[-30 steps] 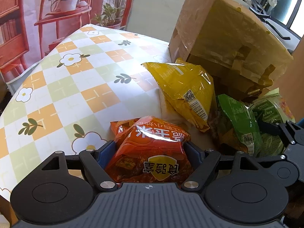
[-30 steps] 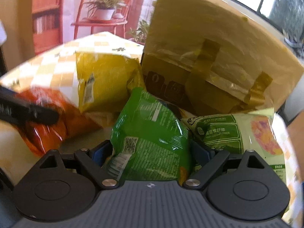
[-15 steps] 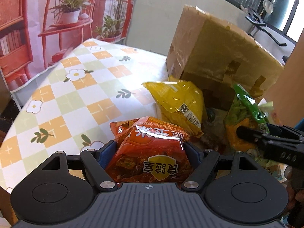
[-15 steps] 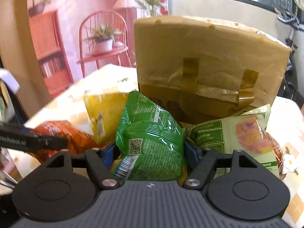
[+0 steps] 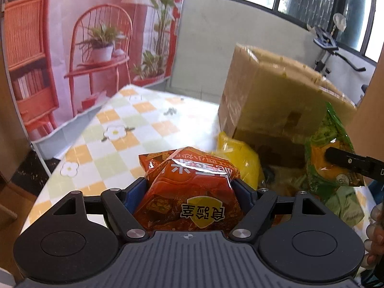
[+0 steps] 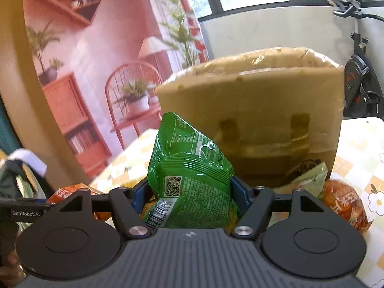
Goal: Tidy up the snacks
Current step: 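Lift both bags over the box and release them inside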
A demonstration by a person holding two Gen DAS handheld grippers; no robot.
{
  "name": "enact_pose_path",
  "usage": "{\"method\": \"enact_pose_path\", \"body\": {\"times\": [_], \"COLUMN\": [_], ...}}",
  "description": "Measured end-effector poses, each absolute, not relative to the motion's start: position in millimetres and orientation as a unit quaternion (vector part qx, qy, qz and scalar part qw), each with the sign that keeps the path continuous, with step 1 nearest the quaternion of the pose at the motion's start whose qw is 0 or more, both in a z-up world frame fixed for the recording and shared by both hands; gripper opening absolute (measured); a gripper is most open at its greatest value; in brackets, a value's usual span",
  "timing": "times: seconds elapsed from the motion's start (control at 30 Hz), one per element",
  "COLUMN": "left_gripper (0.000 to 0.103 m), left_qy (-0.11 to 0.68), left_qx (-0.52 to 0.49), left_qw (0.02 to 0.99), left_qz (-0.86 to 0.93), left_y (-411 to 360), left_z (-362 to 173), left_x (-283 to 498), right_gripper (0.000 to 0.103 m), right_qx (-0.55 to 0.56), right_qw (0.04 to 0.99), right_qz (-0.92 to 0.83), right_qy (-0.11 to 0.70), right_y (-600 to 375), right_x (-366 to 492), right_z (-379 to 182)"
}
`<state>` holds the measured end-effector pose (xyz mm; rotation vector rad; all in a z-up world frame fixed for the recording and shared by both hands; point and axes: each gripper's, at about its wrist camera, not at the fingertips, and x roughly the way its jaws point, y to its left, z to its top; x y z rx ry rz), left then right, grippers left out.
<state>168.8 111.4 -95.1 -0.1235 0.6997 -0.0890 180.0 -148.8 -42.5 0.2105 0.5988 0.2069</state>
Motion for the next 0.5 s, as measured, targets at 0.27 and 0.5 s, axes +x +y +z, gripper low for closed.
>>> {"method": "enact_pose_path", "body": {"times": [0.27, 0.5], "left_gripper": [0.08, 0.08], "left_qy": [0.306, 0.265], "left_qx": [-0.051, -0.033], "left_qw": [0.95, 0.961], "left_qz": [-0.044, -0.068], "left_y": [95.6, 69.0], "left_z": [-68.5, -37.3], "left_x": [175.7, 199.9], "right_gripper": [0.071, 0.071], "right_qx": [0.153, 0.152], "right_qw": [0.95, 0.963], "right_qz": [0.104, 0.09], "right_qy": [0.252, 0.205], "right_y": [-179.2, -202.3], "right_x": [178.1, 182.7], "right_z": [-24.2, 0.9]}}
